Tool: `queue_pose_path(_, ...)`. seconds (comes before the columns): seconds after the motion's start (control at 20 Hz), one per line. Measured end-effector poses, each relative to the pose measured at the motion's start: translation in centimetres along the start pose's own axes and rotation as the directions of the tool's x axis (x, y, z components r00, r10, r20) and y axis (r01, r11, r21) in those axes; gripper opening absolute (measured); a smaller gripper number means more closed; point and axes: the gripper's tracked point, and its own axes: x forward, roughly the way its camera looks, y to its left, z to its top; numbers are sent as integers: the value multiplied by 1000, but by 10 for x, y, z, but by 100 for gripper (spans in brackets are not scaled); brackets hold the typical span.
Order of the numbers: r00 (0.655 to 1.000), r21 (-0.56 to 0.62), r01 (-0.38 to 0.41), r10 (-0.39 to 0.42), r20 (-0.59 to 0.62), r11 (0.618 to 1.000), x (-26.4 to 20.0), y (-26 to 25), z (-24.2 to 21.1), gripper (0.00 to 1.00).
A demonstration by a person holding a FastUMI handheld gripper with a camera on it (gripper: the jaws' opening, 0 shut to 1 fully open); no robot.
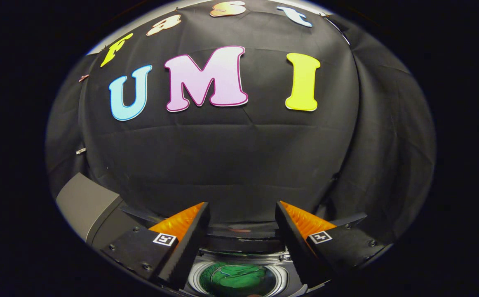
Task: Put the clothes into the washing machine and then close the washing machine lid.
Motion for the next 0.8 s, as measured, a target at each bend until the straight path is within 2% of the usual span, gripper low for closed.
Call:
queue_pose_path(0.35, 1000, -3, 25, -25, 8, 1000, -39, 2, -21, 100)
queue_pose_path(0.8, 1000, 4, 5, -5, -20, 1000, -61, 5, -52, 100)
